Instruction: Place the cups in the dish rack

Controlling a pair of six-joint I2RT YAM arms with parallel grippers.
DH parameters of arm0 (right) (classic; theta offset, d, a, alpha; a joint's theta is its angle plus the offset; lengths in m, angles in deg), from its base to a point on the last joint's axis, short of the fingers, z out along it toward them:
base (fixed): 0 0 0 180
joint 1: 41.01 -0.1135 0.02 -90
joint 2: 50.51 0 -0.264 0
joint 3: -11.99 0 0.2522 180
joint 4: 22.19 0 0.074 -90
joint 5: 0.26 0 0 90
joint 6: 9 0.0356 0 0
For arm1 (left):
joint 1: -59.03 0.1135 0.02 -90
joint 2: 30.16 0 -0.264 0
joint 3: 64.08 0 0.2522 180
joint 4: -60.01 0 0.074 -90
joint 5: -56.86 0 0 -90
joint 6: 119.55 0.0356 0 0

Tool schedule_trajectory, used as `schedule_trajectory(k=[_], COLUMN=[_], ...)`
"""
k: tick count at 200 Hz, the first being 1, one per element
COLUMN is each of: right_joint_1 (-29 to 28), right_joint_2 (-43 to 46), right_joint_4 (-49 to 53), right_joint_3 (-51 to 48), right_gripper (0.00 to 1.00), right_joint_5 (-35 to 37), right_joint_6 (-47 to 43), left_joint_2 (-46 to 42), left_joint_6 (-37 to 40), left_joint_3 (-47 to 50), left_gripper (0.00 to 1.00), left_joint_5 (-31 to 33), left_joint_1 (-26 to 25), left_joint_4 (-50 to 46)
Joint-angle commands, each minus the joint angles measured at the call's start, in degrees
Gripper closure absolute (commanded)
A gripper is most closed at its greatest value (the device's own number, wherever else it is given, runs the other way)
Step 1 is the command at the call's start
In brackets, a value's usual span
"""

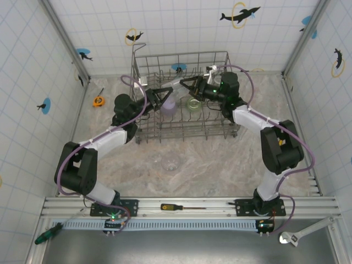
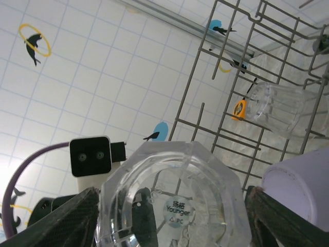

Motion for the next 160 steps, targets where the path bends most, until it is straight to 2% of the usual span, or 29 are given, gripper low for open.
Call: schedule_trajectory(k=[1, 22, 46, 91, 143, 152, 160], right_joint_1=[-0.01, -0.16, -0.51, -1.33, -1.25, -1.17, -1.13], right_joint_2=[-0.35, -0.44, -1.2, -2.03, -1.2, -0.9, -0.63], right_joint_4=[-5.45, -7.52, -6.97, -7.29, -10.27, -10.18, -10.05], right_joint_3=[2.01, 1.75, 2.44, 2.42, 1.27, 0.99, 0.74], right_gripper=[0.28, 0.31, 0.23, 0.2, 0.38, 0.41, 0.44], right_joint_5=[-1.18, -1.72, -2.6, -2.22, -1.87, -1.71, -1.69], right_joint_6=[1.51, 2.64, 3.03, 3.09, 3.55, 3.2, 2.96], left_joint_2=[0.17, 0.18, -0.05, -0.04, -0.22, -0.27, -0.36], left_joint_6=[-0.04, -0.21, -1.04, -2.19, -1.17, -0.5, 0.14], left_joint_3=[-1.76, -1.76, -1.58, -2.2, -1.51, -1.39, -1.49], left_gripper=[1.0, 1.0, 1.0, 1.0, 1.0, 0.85, 0.8], left_joint_5=[-1.18, -1.39, -1.45, -1.68, -0.85, -0.32, 0.09], left_joint_1=[-0.3, -0.3, -0.41, -0.56, -0.5, -0.49, -0.49], left_joint_4=[3.21, 3.49, 5.14, 6.28, 4.07, 2.97, 1.73])
